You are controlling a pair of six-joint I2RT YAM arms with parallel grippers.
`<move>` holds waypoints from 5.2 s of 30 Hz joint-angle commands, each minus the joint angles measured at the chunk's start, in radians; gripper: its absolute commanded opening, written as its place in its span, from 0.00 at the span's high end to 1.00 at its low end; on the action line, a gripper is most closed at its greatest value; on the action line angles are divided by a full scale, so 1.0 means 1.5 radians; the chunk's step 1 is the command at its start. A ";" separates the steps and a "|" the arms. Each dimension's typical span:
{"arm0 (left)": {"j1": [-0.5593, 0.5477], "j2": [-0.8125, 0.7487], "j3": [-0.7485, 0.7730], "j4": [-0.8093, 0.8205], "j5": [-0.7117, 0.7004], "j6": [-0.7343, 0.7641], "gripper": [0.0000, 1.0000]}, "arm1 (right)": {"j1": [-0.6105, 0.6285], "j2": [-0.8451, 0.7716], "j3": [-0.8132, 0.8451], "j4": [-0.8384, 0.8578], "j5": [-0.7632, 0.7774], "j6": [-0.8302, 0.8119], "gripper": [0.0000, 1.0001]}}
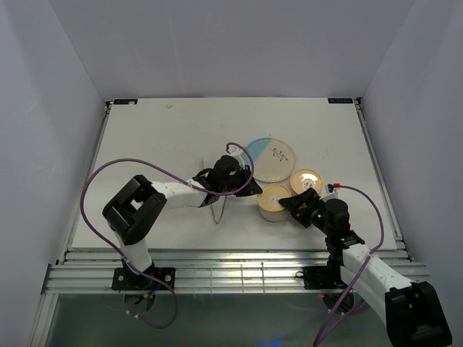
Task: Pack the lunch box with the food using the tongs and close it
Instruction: Pick up the packing box from the center of the board, then place the packing box into the packing box.
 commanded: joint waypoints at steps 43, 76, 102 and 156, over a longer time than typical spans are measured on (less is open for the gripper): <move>-0.061 -0.154 0.106 -0.267 -0.085 0.045 0.36 | 0.018 -0.243 -0.159 -0.031 -0.085 0.036 0.92; 0.036 -0.248 0.135 -0.308 -0.004 0.103 0.13 | -0.272 -0.042 0.049 0.048 -0.380 -0.034 0.92; 0.031 -0.058 0.246 -0.216 0.096 0.122 0.17 | -0.452 0.131 0.278 -0.031 -0.526 -0.206 0.92; -0.022 0.129 0.413 -0.222 0.088 0.119 0.21 | -0.515 0.234 0.315 -0.131 -0.426 -0.326 0.28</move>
